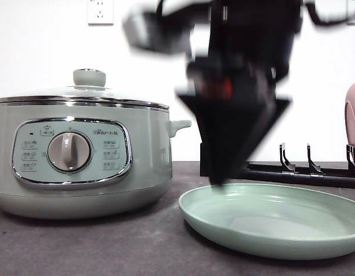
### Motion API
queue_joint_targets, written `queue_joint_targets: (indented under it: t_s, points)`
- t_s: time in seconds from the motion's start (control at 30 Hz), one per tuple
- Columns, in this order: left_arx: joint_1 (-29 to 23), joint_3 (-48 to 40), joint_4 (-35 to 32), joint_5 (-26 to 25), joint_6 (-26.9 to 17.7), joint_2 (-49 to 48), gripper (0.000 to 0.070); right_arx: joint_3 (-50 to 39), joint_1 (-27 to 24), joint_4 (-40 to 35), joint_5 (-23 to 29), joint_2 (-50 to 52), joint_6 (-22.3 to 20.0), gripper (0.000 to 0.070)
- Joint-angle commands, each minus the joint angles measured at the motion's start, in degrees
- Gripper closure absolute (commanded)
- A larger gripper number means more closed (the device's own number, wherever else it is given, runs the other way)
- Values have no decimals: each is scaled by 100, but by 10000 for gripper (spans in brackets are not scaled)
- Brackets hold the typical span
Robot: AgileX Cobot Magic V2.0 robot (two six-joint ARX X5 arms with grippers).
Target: Transfer potato from steamer to green plate
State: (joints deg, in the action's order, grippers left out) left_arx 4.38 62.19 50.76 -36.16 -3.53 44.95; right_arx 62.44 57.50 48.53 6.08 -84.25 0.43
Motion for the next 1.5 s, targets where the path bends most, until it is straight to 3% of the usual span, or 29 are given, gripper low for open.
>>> queue_joint_targets:
  t_s: [0.0,0.17,0.27,0.57,0.97,1.23,1.47]
  points:
    - [13,125,-63,-33,-3,35,143,244,-31,-49,-5,193,16,405]
    - [13,125,-63,-33,-2,35,143,740,-377,-57,-134,816,-93,405]
    - [13,125,-63,-33,7,35,143,1058,-672,-101,-650,1059,-131,405]
    - [13,125,-61,-33,30,35,143,1429,-1718,-690,-3656,1308,-105,405]
    - [13,125,-61,-31,131,35,143,1429,-2018,-625,-3759,1305,-129,405]
    - [20,187,-148,207,470,150,145,1429,-2020,-562,-3757,1305,-131,405]
    - [323,1254,306,739,517,1098,145,1429,-2018,-562,-3756,1305,-131,405]
